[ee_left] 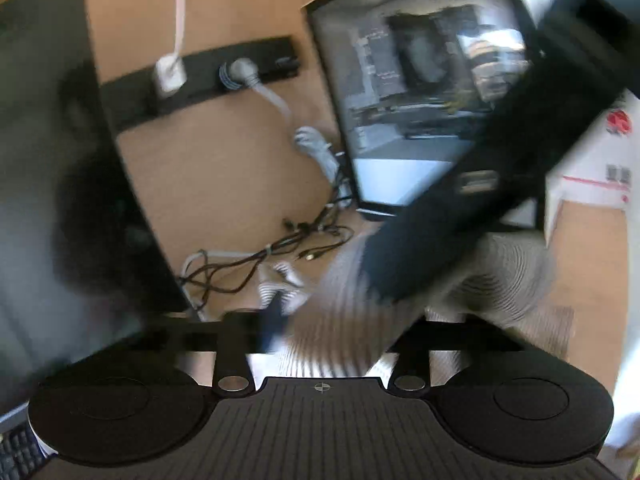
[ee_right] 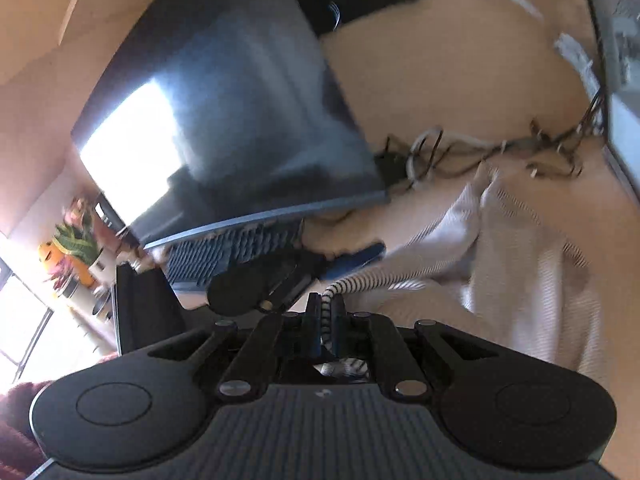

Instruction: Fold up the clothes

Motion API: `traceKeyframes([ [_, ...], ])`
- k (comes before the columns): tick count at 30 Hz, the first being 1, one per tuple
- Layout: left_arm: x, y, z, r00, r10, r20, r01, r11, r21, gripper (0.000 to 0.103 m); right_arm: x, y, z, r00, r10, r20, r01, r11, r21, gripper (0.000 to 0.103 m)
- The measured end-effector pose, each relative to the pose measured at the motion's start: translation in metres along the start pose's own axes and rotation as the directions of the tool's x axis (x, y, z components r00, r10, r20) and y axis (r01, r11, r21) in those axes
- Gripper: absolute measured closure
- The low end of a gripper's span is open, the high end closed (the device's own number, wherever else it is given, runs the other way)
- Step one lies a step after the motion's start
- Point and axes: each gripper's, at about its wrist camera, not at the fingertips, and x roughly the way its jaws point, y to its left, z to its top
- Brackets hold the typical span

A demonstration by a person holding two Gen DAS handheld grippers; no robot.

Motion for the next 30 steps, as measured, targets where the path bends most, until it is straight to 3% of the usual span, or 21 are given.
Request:
traceKeyframes([
  [2,0.003,0.021,0.003,0.999,0.039,-0.017,-0.04,0.997,-0.063,0.08,-0.008,-0.006,0.005,0.999,-0.012,0.048,0.012,1.0,-0.006,0.097],
  [4,0.002,0.047,0.003,0.994,0.108,-0.034,-0.111,0.984,-0.137,0.082,-0.013,-0.013,0.008,0.993,-0.058,0.101,0.061,0.998,-0.028,0.089],
  [6,-0.007,0.078,0.001,0.982,0.185,-0.042,-0.19,0.955,-0.229,0.083,-0.009,-0.023,0.006,0.98,-0.15,0.13,0.16,0.985,-0.064,0.064],
  [8,-0.015,0.112,-0.004,0.963,0.261,-0.063,-0.268,0.908,-0.321,0.083,0.0,-0.036,0.0,0.954,-0.264,0.144,0.279,0.955,-0.1,0.062],
  [10,-0.021,0.142,-0.015,0.945,0.308,-0.106,-0.324,0.86,-0.395,0.083,0.019,-0.046,-0.011,0.938,-0.334,0.094,0.344,0.932,-0.115,0.062],
  [13,-0.025,0.178,-0.032,0.921,0.348,-0.175,-0.389,0.792,-0.471,0.083,0.052,-0.054,-0.025,0.95,-0.311,-0.018,0.307,0.943,-0.127,0.061],
  [15,-0.024,0.192,-0.045,0.904,0.372,-0.21,-0.427,0.76,-0.49,0.082,0.072,-0.058,-0.032,0.945,-0.32,-0.064,0.307,0.939,-0.157,0.058],
  [19,-0.019,0.213,-0.071,0.868,0.401,-0.292,-0.496,0.697,-0.518,0.071,0.109,-0.061,-0.042,0.921,-0.375,-0.109,0.338,0.906,-0.254,0.046],
  [23,-0.029,0.233,-0.091,0.834,0.429,-0.347,-0.551,0.625,-0.553,0.045,0.125,-0.062,-0.046,0.9,-0.416,-0.131,0.362,0.88,-0.308,0.046],
  [24,-0.035,0.239,-0.094,0.822,0.444,-0.357,-0.569,0.599,-0.563,0.043,0.125,-0.06,-0.046,0.899,-0.418,-0.128,0.363,0.878,-0.313,0.045],
  [26,-0.046,0.251,-0.099,0.799,0.464,-0.382,-0.597,0.542,-0.591,0.024,0.127,-0.053,-0.045,0.9,-0.421,-0.108,0.366,0.868,-0.335,0.04],
  [28,-0.061,0.262,-0.1,0.772,0.491,-0.403,-0.625,0.467,-0.626,0.021,0.133,-0.048,-0.043,0.899,-0.43,-0.085,0.376,0.856,-0.355,0.035],
  [30,-0.075,0.266,-0.096,0.756,0.515,-0.403,-0.635,0.427,-0.644,0.019,0.141,-0.042,-0.042,0.897,-0.437,-0.063,0.385,0.845,-0.372,0.032],
])
